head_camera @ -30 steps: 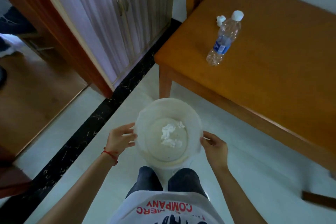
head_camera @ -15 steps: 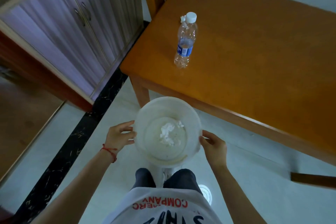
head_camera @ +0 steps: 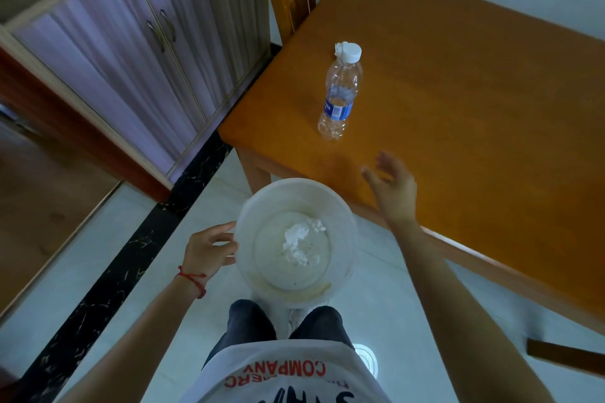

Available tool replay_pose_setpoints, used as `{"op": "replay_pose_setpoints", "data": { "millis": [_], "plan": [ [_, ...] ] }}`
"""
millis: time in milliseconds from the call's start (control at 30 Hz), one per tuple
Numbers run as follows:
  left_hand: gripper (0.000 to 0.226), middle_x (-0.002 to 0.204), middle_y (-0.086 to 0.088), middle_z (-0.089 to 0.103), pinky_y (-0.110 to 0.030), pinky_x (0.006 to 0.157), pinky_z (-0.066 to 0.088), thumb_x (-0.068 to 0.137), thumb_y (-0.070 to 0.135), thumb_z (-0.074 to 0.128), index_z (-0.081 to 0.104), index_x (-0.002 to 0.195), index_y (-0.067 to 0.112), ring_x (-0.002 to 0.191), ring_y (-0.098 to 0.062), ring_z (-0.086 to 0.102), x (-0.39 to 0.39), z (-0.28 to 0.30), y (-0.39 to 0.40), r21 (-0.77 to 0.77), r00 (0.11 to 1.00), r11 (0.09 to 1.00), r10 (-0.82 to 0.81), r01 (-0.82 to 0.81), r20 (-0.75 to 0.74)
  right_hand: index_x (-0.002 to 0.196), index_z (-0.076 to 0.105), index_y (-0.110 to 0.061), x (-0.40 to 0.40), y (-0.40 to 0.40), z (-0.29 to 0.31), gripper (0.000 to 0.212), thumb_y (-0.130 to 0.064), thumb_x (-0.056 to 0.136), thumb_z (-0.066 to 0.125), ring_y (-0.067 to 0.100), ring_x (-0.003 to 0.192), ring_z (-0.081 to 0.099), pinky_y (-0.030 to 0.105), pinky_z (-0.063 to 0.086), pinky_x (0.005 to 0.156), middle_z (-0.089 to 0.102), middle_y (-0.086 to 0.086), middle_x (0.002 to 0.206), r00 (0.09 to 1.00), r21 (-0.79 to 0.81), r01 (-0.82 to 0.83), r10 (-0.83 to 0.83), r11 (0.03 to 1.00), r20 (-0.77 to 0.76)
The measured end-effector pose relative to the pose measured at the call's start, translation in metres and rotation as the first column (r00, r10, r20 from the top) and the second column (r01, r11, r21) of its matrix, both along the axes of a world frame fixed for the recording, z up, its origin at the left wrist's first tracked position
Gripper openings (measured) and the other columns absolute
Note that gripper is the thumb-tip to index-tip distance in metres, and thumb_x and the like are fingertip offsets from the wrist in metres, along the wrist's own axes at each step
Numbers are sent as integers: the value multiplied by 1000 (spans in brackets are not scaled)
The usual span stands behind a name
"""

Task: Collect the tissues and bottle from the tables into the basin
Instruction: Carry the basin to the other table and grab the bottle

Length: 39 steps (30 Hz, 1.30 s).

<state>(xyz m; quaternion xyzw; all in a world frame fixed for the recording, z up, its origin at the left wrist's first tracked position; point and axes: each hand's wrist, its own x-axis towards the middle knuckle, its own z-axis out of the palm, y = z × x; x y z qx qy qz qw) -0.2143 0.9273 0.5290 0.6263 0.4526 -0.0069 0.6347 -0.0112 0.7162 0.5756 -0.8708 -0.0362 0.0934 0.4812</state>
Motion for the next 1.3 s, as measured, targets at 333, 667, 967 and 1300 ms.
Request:
{"op": "replay_pose_setpoints", "data": {
  "millis": [333, 667, 967, 1300],
  "plan": [
    [41, 92, -15, 65, -36, 73, 53, 76, -8, 63, 61, 114, 8, 90, -36, 60, -4, 0, 8, -18, 998, 998, 63, -63, 0, 141, 27, -11, 87, 91, 47, 78, -20, 77, 72, 22, 134, 37, 38, 38, 106, 39, 9, 146, 983, 121, -90, 68, 989, 172],
    [43, 94, -15, 64, -40, 79, 52, 76, -7, 63, 60, 116, 7, 92, -35, 60, -3, -4, 17, -4, 998, 998, 67, -67, -17, 132, 42, -9, 101, 103, 40, 63, -14, 76, 70, 19, 121, 49, 33, 44, 96, 54, 8, 131, 981, 96, -97, 79, 991, 175],
    [45, 96, -16, 63, -46, 84, 51, 76, -8, 62, 57, 119, 4, 93, -36, 59, -9, -9, 26, -11, 996, 996, 88, -88, -5, 123, 50, -11, 44, 88, 66, 51, -18, 77, 71, 8, 103, 56, 9, 49, 75, 61, 1, 119, 961, 247, -237, 190, 940, 199],
    [42, 82, -7, 62, -42, 82, 51, 75, -12, 61, 60, 115, 3, 84, -32, 59, -30, -11, 36, -1, 990, 990, 139, -139, -10, 119, 55, -15, -63, 88, -4, 57, -27, 69, 78, 15, 96, 59, 30, 53, 83, 62, -4, 104, 837, 78, -518, 524, 852, -156]
  ]
}}
